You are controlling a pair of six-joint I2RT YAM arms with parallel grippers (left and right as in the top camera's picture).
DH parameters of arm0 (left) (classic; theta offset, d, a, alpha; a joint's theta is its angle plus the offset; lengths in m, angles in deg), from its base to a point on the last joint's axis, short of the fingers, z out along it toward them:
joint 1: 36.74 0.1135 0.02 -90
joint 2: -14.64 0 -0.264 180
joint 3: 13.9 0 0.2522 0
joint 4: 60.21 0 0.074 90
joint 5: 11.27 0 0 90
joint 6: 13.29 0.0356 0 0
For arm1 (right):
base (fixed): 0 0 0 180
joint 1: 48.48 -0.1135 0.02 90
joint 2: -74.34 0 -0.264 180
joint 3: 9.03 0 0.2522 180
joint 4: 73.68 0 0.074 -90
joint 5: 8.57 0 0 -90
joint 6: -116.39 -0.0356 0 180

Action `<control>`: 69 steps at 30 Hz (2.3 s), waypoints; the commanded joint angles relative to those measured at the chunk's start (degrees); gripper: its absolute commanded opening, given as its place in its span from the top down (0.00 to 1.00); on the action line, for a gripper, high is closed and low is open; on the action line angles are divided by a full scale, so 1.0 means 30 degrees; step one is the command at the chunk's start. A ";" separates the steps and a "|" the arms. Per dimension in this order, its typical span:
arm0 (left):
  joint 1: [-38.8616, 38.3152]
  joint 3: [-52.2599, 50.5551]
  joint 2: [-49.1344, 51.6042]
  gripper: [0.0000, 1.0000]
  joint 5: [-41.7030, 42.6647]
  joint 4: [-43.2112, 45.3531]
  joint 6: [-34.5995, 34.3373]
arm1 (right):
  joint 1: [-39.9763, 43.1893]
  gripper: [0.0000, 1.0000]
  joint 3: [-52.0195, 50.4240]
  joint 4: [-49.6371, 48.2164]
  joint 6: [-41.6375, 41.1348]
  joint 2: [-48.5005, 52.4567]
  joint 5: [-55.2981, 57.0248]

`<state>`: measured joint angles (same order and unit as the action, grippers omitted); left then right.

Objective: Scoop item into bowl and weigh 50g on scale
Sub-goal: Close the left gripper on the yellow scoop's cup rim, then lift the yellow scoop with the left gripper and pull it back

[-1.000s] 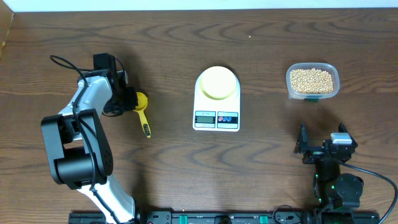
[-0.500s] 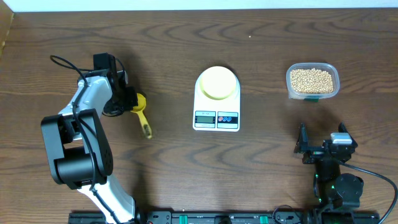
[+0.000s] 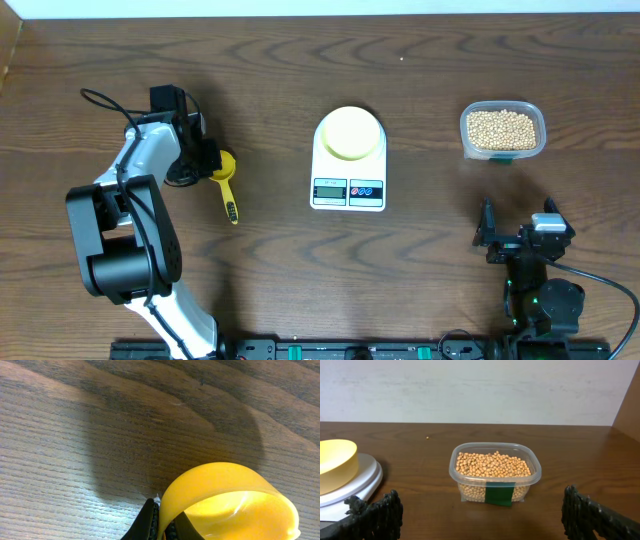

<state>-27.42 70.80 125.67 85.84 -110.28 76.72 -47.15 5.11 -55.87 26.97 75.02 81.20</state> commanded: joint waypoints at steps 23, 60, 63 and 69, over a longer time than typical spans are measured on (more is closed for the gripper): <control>0.0102 0.0036 -0.0182 0.92 -0.0248 0.0211 0.0102 | 0.0102 0.01 -0.0029 0.0087 -0.0248 -0.0124 0.0022; 0.0102 0.0073 -0.8335 0.92 -0.0240 0.3956 -0.6965 | 0.0102 0.01 -0.0029 0.0087 -0.0248 -0.0124 0.0022; 0.0102 0.0073 -0.8335 0.92 -0.0240 0.4007 -0.8721 | 0.0102 0.01 -0.0029 0.0087 -0.0248 -0.0124 0.0022; 0.0080 0.0073 -0.8335 0.92 -0.0240 0.3993 -1.1198 | 0.0102 0.01 -0.0029 0.0087 -0.0248 -0.0124 0.0022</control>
<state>-27.42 70.80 101.27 85.84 -98.37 49.33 -47.15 5.11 -55.87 26.97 75.02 81.20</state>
